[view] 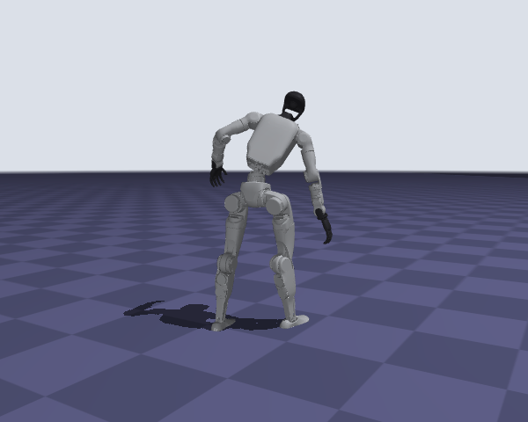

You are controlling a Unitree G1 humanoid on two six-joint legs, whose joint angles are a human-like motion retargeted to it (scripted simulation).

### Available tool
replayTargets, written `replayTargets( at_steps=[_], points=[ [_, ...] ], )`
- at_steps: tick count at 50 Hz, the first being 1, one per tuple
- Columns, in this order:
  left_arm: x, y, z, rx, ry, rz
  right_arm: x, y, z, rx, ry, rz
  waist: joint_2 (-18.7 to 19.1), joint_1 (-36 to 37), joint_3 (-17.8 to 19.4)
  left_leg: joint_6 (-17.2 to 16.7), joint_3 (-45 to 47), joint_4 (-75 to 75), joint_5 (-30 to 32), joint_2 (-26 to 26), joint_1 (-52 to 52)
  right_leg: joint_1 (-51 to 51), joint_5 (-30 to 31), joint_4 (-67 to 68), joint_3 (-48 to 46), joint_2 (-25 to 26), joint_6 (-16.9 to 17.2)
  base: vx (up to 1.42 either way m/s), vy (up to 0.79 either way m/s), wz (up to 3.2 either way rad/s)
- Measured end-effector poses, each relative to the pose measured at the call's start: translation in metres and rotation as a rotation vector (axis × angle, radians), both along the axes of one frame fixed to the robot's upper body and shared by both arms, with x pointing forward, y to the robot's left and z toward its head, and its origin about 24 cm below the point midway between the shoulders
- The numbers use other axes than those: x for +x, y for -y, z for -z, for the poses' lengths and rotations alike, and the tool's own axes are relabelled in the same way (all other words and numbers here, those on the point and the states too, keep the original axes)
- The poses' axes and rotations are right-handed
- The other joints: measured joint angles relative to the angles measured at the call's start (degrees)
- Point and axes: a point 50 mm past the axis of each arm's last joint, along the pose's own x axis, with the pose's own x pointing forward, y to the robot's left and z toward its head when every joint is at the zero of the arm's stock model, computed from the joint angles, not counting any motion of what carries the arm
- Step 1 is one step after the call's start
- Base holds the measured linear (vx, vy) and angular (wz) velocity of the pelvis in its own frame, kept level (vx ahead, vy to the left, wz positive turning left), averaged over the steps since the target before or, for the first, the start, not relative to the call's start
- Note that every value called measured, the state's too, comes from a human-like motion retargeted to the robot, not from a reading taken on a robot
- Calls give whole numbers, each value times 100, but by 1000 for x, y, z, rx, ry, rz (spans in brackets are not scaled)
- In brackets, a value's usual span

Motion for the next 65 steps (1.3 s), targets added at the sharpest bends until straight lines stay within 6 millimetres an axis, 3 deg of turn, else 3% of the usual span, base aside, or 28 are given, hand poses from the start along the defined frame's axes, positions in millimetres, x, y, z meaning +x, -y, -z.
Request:
replayTargets(
  at_steps=[2, 4, 8, 12, 15, 19, 22, 27, 33, 39, 45, 47, 52, 55, 60, 65],
  points=[
    [-5, -1, 0, 3, -4, 8, -13, 0, 7, 9, -26, 22, 61, 18, -58, -1, -77, 0, -143, -22, 162, -26, -119, -1, -2, -56, 0, 49, -14, 46],
    [-10, 0, 6, 29, -41, 30, -21, 4, 8, 9, -28, 50, 124, -46, -72, 6, -246, 24, -252, -98, 261, 42, 139, 15, -125, -190, 0, 51, -17, 81],
    [-40, 2, 40, 72, -227, 63, -30, 8, 8, 7, -33, 71, 245, -231, -74, 118, -530, 350, -373, -251, 358, 371, 525, 35, -348, -467, 0, 50, -14, 61],
    [-85, 16, 85, 3, -458, 33, -17, 4, 5, 3, -23, 30, 223, -205, 32, 266, -268, 823, -264, -269, 240, 506, 404, 90, -204, -397, 0, 40, -23, -39],
    [-107, 34, 112, -47, -593, 37, -2, -5, 4, -3, -8, -21, 37, -91, 142, 343, -22, 1018, -153, -269, 17, 549, 368, 87, -23, -296, 0, 33, -24, -72],
    [-120, 48, 129, -30, -701, 115, 6, -22, 10, -8, -7, -109, -201, -21, 111, 307, 68, 599, -14, -153, -249, 677, 192, 101, 48, -212, 0, 33, -8, -29],
    [-116, 52, 133, 7, -713, 138, 8, -34, 15, -11, -16, -171, -351, -51, 108, 276, 68, 250, 182, -7, -486, 792, 2, 210, 20, -173, 0, 32, -1, 8],
    [-88, 51, 125, 49, -618, 94, 2, -53, 28, 6, -43, -245, -699, 64, 154, 331, 24, 0, 572, 121, -1058, 955, -221, 382, 22, -193, 0, 28, 3, 0],
    [-50, 43, 108, 65, -499, 12, -3, -82, 41, 54, -67, -384, -1230, 300, 199, 250, 164, 0, 319, 275, -1521, 1194, -471, 463, 285, -125, 0, 28, 12, -52],
    [-47, 14, 102, 97, -477, -160, -4, -124, 50, 108, -57, -567, -2000, 218, 61, 286, 234, 0, 1007, 448, -1122, 1462, -748, 624, 985, -12, 0, 32, 26, -106],
    [-49, -35, 91, 247, -523, -268, -18, -159, 50, 217, -15, -710, -2942, -231, -326, 328, 699, 0, 662, 443, -694, 1441, -515, 887, 1254, -84, 0, 25, 27, -65],
    [-50, -48, 87, 286, -541, -297, -27, -161, 47, 252, -4, -750, -3138, -471, -430, 375, 731, 0, 546, 318, -527, 1467, -497, 1107, 1109, -225, -90, 22, 40, -1],
    [-46, -79, 69, 338, -532, -418, -44, -160, 32, 332, 35, -789, -3310, -964, -650, 386, 688, 11, 431, 556, -244, 1214, -848, 2084, 720, 118, -926, 20, 20, 6],
    [-40, -93, 57, 357, -512, -477, -53, -158, 28, 369, 50, -769, -3481, -1117, -692, 477, 672, 84, 377, 609, -91, 1088, -973, 2416, 538, 290, -1109, 20, 11, 4],
    [-22, -104, 37, 383, -457, -517, -57, -160, 24, 408, 59, -763, -3892, -1183, -611, 653, 730, 408, 128, 434, 51, 1111, -845, 1833, 464, 407, -944, 21, 8, -5],
    [-12, -102, 32, 365, -416, -517, -51, -163, 21, 428, 54, -814, -4233, -1279, -540, 650, 783, 493, -117, 119, 253, 1071, -550, 880, 738, 374, -370, 23, 6, 2]
  ],
)
